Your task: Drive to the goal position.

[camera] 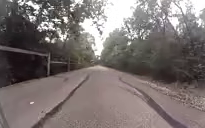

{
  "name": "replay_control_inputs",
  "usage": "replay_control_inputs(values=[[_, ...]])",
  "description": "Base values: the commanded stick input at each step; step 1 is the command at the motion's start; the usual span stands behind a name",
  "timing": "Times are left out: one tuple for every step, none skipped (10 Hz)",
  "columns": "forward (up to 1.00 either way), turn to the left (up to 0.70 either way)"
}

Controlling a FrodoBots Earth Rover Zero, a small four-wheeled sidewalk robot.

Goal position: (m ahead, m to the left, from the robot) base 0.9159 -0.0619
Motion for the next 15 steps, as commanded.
replay_control_inputs(values=[[0.70,0.00],[0.70,0.00],[0.70,0.00],[0.70,0.00],[0.70,0.00],[0.70,0.00],[0.70,0.00],[0.70,0.00],[0.70,0.00],[0.70,0.00],[0.70,0.00],[0.70,0.00],[0.70,0.00],[0.70,0.00],[0.70,0.00]])
